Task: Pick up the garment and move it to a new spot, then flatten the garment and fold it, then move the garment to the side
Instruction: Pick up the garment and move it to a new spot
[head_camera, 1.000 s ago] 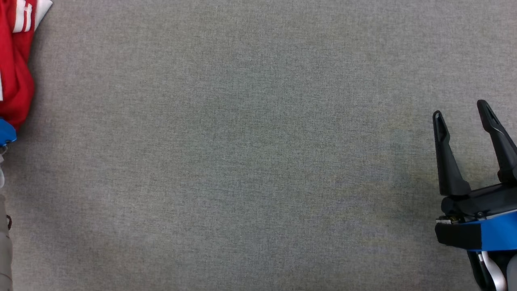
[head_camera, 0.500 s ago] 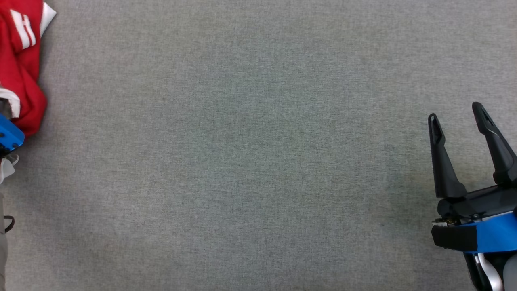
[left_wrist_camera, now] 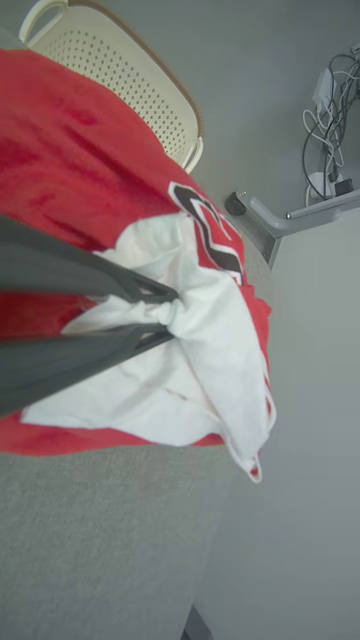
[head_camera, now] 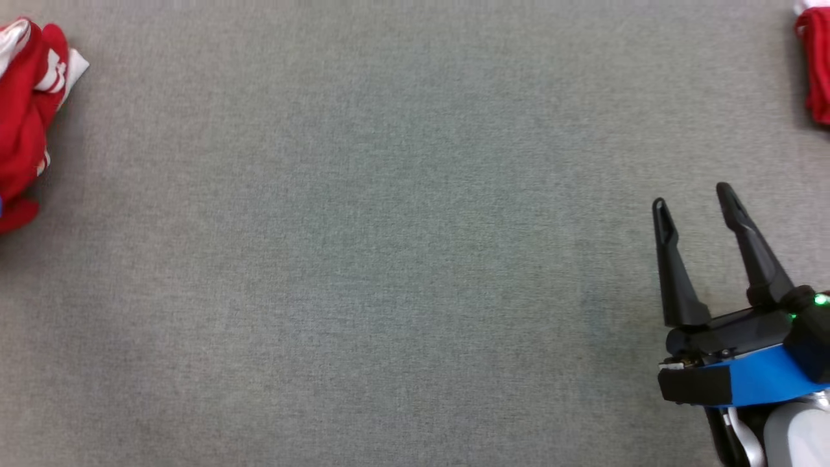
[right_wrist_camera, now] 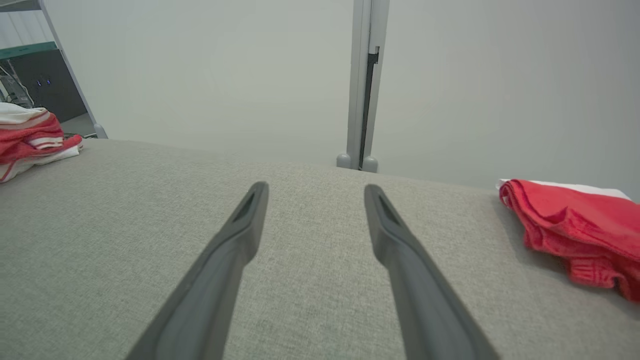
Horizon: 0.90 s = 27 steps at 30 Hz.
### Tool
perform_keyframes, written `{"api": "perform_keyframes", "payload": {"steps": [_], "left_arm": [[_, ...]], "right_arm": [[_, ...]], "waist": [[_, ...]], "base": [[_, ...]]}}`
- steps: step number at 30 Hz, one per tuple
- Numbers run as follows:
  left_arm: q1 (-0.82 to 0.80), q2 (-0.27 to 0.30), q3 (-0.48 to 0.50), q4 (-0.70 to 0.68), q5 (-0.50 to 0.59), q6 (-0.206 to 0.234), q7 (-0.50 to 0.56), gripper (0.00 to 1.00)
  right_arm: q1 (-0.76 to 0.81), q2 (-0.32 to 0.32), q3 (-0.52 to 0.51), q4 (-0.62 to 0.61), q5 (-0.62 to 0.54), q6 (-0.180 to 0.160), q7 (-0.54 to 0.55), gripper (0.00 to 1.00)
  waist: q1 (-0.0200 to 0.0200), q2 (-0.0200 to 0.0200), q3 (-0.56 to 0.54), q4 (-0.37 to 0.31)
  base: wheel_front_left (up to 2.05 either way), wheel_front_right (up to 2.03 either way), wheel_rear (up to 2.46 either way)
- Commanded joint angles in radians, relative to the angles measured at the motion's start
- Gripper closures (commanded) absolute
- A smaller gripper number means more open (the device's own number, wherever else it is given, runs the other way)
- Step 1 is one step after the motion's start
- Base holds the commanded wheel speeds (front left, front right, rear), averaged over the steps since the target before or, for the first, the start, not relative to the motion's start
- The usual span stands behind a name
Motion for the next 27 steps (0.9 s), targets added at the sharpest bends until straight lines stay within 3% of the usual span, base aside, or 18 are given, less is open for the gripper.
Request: {"api": "perform_keyframes", "payload": {"steps": [1,8,14,20,27], "left_arm": [[-0.023,0.014,-0.02,-0.022,-0.004,-0.003,-0.026,1.0],[-0.107,0.049,-0.131,-0.132,-0.005,-0.003,-0.144,1.0],[-0.201,0.038,-0.213,-0.253,0.034,-0.003,-0.216,1.0],[-0.274,-0.004,-0.286,-0.42,0.06,-0.002,-0.242,1.0],[-0.28,-0.09,-0.364,-0.596,0.07,0.005,-0.182,1.0]], "right_arm": [[-0.009,0.005,0.004,0.015,0.005,0.0,-0.012,0.0],[-0.017,0.027,0.018,0.091,0.034,0.0,-0.053,0.0],[-0.004,0.044,0.027,0.145,0.05,0.0,-0.094,0.0],[0.005,0.053,0.027,0.194,0.068,0.0,-0.13,0.0],[0.009,0.056,0.038,0.241,0.106,0.0,-0.164,0.0]], "waist": [[0.0,0.0,-0.029,-0.023],[0.0,0.0,-0.104,-0.073],[0.0,0.0,-0.154,-0.135],[0.0,0.0,-0.182,-0.214],[0.0,0.0,-0.186,-0.306]], "base": [[0.0,0.0,0.0],[0.0,0.0,0.0],[0.0,0.0,0.0],[0.0,0.0,0.0],[0.0,0.0,0.0]]}}
